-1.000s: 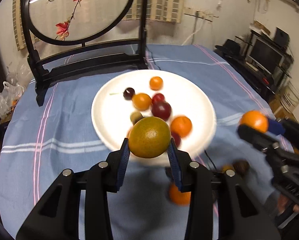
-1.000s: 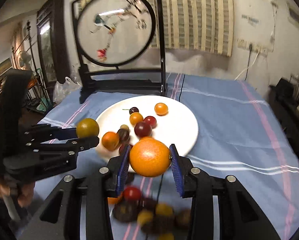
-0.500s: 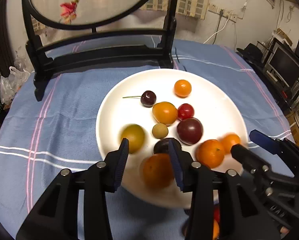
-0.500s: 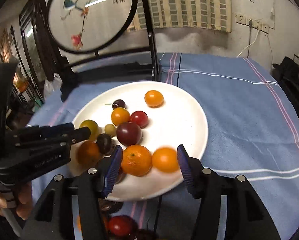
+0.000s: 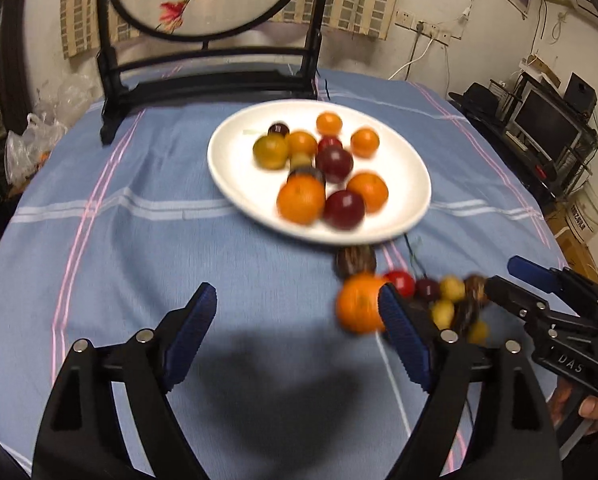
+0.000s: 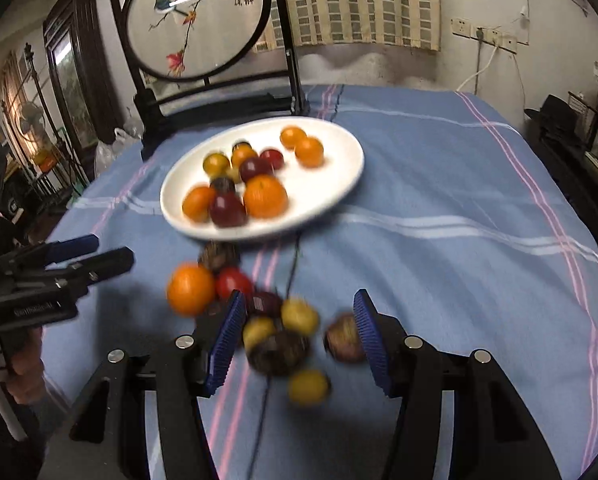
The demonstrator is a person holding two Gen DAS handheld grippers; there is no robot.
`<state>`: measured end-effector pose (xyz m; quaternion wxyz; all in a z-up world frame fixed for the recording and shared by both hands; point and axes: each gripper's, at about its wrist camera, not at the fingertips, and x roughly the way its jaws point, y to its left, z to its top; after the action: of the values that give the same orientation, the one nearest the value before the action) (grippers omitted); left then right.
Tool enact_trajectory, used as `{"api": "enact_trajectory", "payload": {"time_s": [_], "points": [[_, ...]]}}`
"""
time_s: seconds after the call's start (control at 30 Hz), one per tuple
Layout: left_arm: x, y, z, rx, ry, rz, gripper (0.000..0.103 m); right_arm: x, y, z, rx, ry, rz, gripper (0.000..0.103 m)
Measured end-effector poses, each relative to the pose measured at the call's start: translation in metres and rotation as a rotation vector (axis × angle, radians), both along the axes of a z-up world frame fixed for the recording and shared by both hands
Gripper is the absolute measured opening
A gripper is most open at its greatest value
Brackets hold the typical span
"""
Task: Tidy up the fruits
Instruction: 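Grasp a small yellow fruit with the right tool while the left tool grasps a tangerine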
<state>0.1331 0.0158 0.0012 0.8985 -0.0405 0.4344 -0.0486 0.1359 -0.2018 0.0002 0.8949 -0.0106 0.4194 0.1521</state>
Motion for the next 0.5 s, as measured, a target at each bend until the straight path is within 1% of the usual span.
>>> {"api": "enact_trajectory", "payload": {"time_s": [0.07, 0.1, 0.17, 0.3, 0.37, 0.5], "points": [[-0.013, 0.000, -0.008, 0.007, 0.005, -0.001, 0.082, -0.014, -0.004, -0.009, -0.017, 0.029, -0.001, 0.056], [-0.017, 0.000, -0.012, 0.011, 0.008, -0.002, 0.082, -0.021, -0.006, -0.014, -0.024, 0.044, 0.001, 0.052], [-0.023, -0.002, -0.020, 0.022, 0.018, -0.007, 0.082, -0.028, -0.007, -0.023, -0.038, 0.064, 0.002, 0.049], [-0.035, -0.006, -0.036, 0.044, 0.038, -0.022, 0.082, -0.030, -0.011, -0.043, -0.050, 0.119, -0.012, 0.047], [-0.039, -0.008, -0.039, 0.045, 0.043, -0.031, 0.082, -0.029, -0.010, -0.049, -0.056, 0.129, -0.016, 0.046], [-0.040, -0.008, -0.044, 0.049, 0.052, -0.041, 0.082, -0.022, -0.002, -0.050, -0.097, 0.114, -0.011, 0.045]]}}
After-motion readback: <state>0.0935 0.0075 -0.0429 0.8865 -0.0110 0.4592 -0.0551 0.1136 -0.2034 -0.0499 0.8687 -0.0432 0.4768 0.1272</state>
